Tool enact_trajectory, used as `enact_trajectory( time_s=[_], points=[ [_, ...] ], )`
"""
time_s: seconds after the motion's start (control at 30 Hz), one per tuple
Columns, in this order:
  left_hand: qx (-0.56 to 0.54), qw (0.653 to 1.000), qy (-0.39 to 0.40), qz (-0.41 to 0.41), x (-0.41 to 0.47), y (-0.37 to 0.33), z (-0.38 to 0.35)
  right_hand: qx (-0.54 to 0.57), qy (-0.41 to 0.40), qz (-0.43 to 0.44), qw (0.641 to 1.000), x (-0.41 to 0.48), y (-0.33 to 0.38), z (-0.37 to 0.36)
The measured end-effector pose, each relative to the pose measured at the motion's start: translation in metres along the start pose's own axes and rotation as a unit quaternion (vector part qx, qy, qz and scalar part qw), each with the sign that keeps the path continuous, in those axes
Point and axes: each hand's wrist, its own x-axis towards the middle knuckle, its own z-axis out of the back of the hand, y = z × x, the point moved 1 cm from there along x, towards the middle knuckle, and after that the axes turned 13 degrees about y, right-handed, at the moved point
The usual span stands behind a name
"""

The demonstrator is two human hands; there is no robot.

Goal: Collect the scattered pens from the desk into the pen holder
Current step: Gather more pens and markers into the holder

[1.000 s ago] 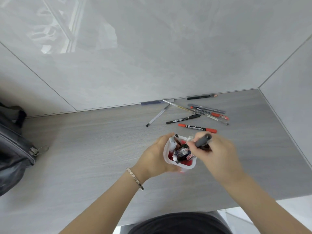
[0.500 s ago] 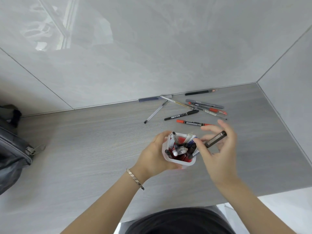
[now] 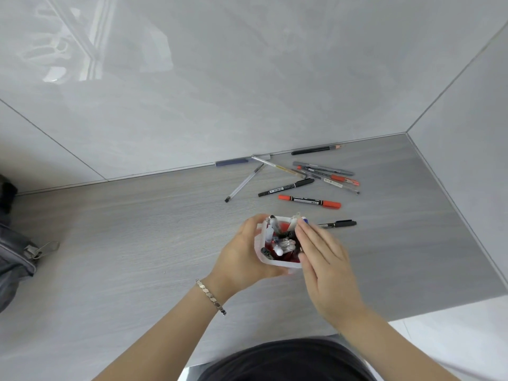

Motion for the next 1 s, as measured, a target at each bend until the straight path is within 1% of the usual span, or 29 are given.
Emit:
enact_trajectory(
  time_s=[0.03, 0.07, 0.13, 0.17, 0.2, 0.23, 0.27, 0.33, 0.4, 0.43, 0.53, 0.6, 0.67, 0.73, 0.8, 0.87, 1.0],
  points=[
    [-0.013, 1.000, -0.005, 0.000, 0.000, 0.000, -0.002, 0.003, 0.010, 0.000, 1.000, 0.002, 0.000, 0.004],
    [-0.027, 1.000, -0.011, 0.000, 0.001, 0.001, -0.003, 0.034, 0.018, -0.009, 0.999, 0.005, -0.002, 0.010],
    [-0.046, 0.999, -0.019, 0.002, 0.000, 0.001, -0.005, 0.154, 0.019, -0.068, 0.986, 0.011, -0.013, 0.021],
    [-0.051, 0.999, -0.018, 0.001, -0.001, 0.000, -0.005, 0.189, 0.009, -0.104, 0.976, 0.014, -0.026, 0.024],
    [-0.056, 0.998, -0.017, 0.001, -0.002, 0.000, -0.005, 0.184, 0.005, -0.137, 0.973, 0.017, -0.044, 0.024],
    [-0.061, 0.998, -0.018, 0.000, -0.004, -0.001, -0.003, 0.146, 0.018, -0.170, 0.974, 0.021, -0.063, 0.023],
    [-0.065, 0.998, -0.023, 0.002, -0.005, -0.001, -0.002, 0.093, 0.056, -0.199, 0.974, 0.025, -0.080, 0.020],
    [-0.075, 0.996, -0.041, 0.005, -0.010, -0.001, 0.002, 0.013, 0.144, -0.228, 0.963, 0.029, -0.104, 0.012],
    [-0.087, 0.994, -0.072, 0.010, -0.014, 0.000, 0.008, -0.042, 0.198, -0.224, 0.953, 0.032, -0.117, 0.003],
    [-0.091, 0.992, -0.089, 0.011, -0.017, 0.002, 0.012, -0.071, 0.213, -0.212, 0.951, 0.033, -0.119, 0.000],
    [-0.095, 0.987, -0.129, 0.009, -0.022, 0.008, 0.024, -0.120, 0.221, -0.163, 0.954, 0.046, -0.118, 0.002],
    [-0.094, 0.984, -0.149, 0.001, -0.023, 0.012, 0.031, -0.133, 0.211, -0.120, 0.961, 0.057, -0.119, 0.002],
    [-0.090, 0.983, -0.162, 0.004, -0.024, 0.013, 0.036, -0.126, 0.186, -0.091, 0.970, 0.070, -0.121, 0.001],
    [-0.095, 0.982, -0.164, 0.009, -0.023, 0.016, 0.039, -0.104, 0.168, -0.097, 0.976, 0.083, -0.119, 0.002],
    [-0.105, 0.980, -0.167, 0.009, -0.020, 0.018, 0.041, -0.095, 0.183, -0.126, 0.970, 0.090, -0.118, 0.000],
    [-0.110, 0.980, -0.168, 0.009, -0.018, 0.020, 0.041, -0.083, 0.197, -0.133, 0.968, 0.090, -0.120, -0.002],
    [-0.109, 0.981, -0.160, 0.013, -0.018, 0.024, 0.039, -0.056, 0.200, -0.134, 0.969, 0.076, -0.121, 0.002]
  ],
)
